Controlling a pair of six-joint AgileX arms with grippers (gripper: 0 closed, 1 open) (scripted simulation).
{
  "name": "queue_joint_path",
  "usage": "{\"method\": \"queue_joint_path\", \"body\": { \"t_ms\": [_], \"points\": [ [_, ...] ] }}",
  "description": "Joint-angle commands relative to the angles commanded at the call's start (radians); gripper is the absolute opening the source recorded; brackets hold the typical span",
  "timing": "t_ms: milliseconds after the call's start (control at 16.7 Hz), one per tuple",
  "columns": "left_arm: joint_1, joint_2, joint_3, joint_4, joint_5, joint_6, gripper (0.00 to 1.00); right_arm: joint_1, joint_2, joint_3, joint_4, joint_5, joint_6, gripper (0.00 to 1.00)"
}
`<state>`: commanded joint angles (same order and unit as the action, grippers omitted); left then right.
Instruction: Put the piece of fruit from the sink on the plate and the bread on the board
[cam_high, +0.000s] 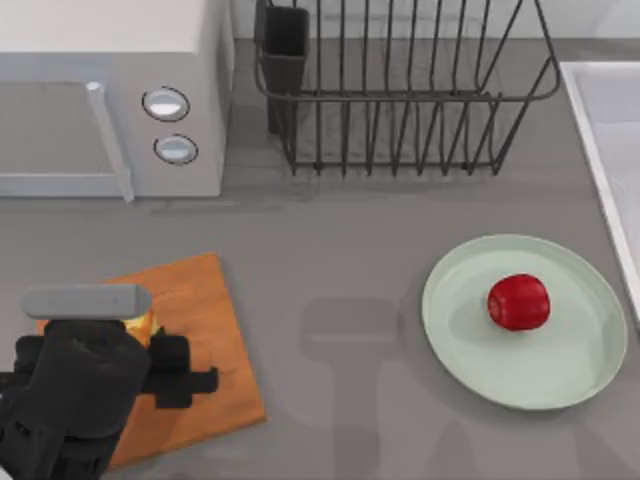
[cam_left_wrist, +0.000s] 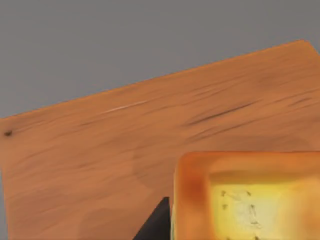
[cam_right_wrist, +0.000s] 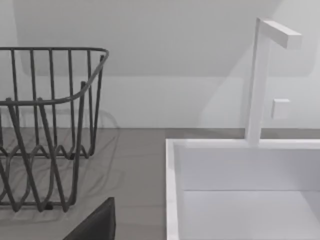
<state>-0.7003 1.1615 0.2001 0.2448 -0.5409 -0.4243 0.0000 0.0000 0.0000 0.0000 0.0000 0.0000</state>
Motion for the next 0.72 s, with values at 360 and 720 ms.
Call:
{"method": "queue_joint_path", "body": {
  "t_ms": [360, 720],
  "points": [
    [0.016, 0.067, 0.005, 0.061, 0.011, 0.014, 0.00, 0.000, 0.000, 0.000, 0.000, 0.000, 0.000, 1.00],
    [0.045, 0.168, 0.008, 0.170, 0.034, 0.035, 0.00, 0.000, 0.000, 0.000, 0.000, 0.000, 0.000, 1.00]
  ]
}}
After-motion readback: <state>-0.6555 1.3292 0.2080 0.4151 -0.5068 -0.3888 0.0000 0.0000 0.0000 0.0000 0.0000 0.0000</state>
